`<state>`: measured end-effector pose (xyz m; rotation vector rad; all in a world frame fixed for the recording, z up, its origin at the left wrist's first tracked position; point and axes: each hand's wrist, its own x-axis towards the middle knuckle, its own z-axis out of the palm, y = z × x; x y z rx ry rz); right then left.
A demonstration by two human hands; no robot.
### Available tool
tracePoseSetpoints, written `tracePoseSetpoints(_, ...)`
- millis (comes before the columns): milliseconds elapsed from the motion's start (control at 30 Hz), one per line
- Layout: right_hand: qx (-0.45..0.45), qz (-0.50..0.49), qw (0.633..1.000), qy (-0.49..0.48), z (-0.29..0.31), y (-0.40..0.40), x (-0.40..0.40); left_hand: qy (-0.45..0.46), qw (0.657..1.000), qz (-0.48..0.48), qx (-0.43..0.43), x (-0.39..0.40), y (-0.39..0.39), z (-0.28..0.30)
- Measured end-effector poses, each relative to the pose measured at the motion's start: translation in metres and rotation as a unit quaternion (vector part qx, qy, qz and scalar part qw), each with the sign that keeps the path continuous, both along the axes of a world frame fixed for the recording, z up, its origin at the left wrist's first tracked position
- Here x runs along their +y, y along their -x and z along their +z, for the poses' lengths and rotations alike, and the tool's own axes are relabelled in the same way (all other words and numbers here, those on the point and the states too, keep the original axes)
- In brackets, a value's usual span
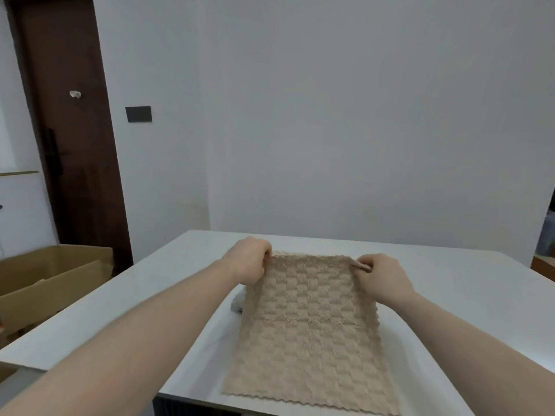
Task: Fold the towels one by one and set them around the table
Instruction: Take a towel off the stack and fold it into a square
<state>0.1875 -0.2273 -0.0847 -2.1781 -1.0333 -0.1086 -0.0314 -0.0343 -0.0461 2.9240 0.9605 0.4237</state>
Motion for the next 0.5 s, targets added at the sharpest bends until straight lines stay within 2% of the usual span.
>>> tracePoseSetpoints(167,0.027,0.019,0.998,-0.045,-0.009,-0.007,-0.005,0.001,0.995,-0.003,-0.103,0.006,0.001,-0.017)
tracePoseSetpoints(333,0.042,0.068,0.994,-0.074,-0.025,0.006,-0.036,0.014,0.983,-0.029,-0.183,-0.007,0.035,-0.035)
tracePoseSetpoints(500,-0.014,0.13,0.99,-0.049,-0.051,0.023,-0.074,0.03,0.982,-0.081,-0.171,-0.027,0.077,-0.068)
